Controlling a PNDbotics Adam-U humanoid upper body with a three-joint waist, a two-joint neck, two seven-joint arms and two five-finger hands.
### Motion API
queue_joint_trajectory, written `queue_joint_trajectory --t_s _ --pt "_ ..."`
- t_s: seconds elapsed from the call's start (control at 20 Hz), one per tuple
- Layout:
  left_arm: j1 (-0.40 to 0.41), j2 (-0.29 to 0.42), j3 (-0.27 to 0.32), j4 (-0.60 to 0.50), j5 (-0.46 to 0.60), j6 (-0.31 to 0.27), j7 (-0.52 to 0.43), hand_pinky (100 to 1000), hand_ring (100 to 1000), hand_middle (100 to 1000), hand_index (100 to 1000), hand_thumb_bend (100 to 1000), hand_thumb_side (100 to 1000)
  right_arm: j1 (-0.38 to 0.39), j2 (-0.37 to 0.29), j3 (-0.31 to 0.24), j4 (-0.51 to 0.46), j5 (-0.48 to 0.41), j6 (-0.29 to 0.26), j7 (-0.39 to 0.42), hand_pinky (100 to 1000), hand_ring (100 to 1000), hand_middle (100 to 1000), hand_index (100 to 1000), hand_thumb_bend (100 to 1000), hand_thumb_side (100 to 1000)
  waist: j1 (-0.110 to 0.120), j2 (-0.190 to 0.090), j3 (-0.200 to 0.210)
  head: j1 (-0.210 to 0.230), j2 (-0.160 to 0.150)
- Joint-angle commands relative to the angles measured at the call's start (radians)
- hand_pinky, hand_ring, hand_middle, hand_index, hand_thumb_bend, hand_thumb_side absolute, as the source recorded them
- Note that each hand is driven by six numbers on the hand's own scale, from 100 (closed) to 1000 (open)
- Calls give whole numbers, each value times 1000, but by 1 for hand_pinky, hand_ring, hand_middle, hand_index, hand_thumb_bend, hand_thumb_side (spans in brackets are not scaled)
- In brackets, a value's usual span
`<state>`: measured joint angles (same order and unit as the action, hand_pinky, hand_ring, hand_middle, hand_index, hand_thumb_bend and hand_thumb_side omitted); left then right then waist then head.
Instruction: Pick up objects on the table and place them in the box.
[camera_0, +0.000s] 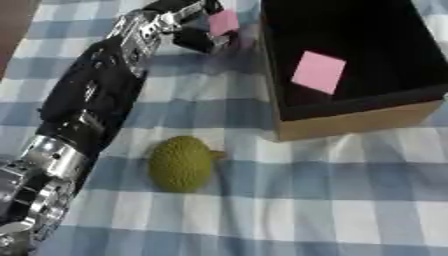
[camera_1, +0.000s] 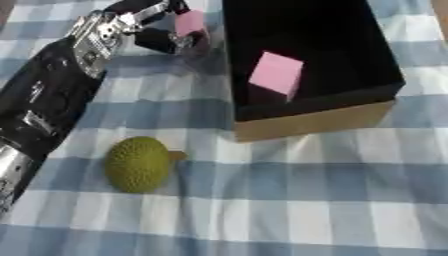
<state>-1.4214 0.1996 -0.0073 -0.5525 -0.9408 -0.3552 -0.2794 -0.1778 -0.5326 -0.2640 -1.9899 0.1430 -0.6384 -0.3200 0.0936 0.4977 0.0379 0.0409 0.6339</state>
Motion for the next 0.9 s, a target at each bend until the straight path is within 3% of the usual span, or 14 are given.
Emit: queue_joint_trajectory --t_s 0.05,0.55,0.9 --pt "-20 23 3 -23 28 4 17 891 819 716 642 100 562 4 -18 -7 -10 -5 -3 1 916 994 400 917 100 470 4 -29 4 -5 13" --pt "-17 40 -13 -67 96 -6 19 877 795 692 610 100 539 28 -30 -10 -10 -12 -11 -16 914 975 411 914 100 470 -4 -67 17 -15 40" --pt "-18 36 -36 -173 201 -15 -25 878 794 692 615 100 531 37 -41 -10 -10 -17 -19 -28 912 962 418 912 100 470 -7 -89 19 -22 55"
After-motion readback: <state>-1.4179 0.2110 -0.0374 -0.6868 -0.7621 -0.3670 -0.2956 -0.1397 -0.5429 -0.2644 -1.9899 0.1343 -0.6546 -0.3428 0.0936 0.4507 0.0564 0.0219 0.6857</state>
